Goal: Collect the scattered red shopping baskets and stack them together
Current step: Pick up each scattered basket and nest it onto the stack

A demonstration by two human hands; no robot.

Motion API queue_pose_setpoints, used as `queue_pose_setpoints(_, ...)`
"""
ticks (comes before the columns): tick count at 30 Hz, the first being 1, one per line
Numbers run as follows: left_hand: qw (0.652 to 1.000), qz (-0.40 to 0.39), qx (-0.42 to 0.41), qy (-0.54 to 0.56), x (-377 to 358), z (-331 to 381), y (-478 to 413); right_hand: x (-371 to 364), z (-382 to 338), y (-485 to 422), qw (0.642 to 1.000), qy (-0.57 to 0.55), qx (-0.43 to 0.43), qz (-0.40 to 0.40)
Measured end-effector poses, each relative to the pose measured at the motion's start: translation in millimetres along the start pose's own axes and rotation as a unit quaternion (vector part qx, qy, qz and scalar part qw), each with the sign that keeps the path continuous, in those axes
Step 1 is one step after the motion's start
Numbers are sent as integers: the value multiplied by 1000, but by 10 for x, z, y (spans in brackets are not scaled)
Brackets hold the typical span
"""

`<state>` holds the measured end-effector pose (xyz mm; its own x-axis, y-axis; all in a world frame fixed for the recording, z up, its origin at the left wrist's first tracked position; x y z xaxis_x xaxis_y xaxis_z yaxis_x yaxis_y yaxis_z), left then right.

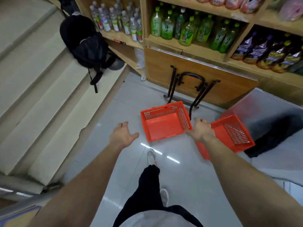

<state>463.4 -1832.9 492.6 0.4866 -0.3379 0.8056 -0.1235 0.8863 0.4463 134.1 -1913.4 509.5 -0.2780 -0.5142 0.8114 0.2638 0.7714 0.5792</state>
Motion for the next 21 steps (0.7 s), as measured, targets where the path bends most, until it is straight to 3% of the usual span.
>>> queue_pose_setpoints(10,995,-29,64,72,-950,-409,-2315,-426,-527,-2404,998,-48,-46,-16)
queue_pose_setpoints(21,974,32,166,154,-3277,-1297,-3969,-2364,-309,-4802,999,-48,-26,6)
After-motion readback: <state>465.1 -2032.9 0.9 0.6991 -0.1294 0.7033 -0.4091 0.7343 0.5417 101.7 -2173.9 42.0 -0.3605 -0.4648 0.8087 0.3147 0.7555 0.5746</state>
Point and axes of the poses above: each hand's wrist, its own y-axis away from the middle knuckle, its own x-axis out of the back of the hand, z = x × y, the point moved 2 cm from there along -y, towards the middle knuckle, and after that the axes turned 13 degrees about -x, right-handed, at the moved point
